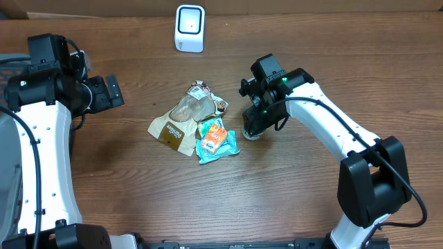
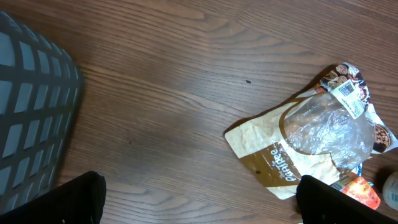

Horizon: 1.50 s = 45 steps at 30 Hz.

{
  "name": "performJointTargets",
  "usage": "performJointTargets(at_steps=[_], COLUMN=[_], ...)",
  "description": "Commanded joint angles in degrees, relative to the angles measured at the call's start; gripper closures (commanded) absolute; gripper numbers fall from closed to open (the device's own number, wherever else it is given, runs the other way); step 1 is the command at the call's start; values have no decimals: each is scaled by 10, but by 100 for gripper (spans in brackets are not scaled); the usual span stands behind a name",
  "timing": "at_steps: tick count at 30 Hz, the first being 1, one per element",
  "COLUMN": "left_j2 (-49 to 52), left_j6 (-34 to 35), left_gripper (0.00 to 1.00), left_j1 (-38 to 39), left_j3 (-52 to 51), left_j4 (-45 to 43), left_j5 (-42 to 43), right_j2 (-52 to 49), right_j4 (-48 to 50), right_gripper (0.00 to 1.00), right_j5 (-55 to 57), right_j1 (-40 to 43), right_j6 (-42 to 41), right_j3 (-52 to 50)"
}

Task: Scan the item barcode
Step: 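Carry the jar to the scanner and hold its base under it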

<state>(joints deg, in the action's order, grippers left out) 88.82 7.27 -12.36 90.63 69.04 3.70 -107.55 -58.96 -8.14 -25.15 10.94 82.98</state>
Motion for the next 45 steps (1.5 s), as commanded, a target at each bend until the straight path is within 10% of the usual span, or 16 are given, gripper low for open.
performJointTargets(at_steps=[1,23,36,45], left_j2=[-3,-3,-3,-3], left_j6=[-7,-7,-7,-7], left_gripper=[1,1,0,0], left_j1=[4,4,4,4], left_j3=[3,3,3,3], left_j4=[-1,-1,-1,-1], left_j5=[4,4,4,4], right_j2=[1,101,106,86], right_j4=[10,125,182,222], right_gripper=[55,60,61,62], right_j5=[-72,-710,-444,-42], right_j1=[1,137,79,-38], right_j6=[-26,-41,-202,-150], right_j3=[15,90,128,241])
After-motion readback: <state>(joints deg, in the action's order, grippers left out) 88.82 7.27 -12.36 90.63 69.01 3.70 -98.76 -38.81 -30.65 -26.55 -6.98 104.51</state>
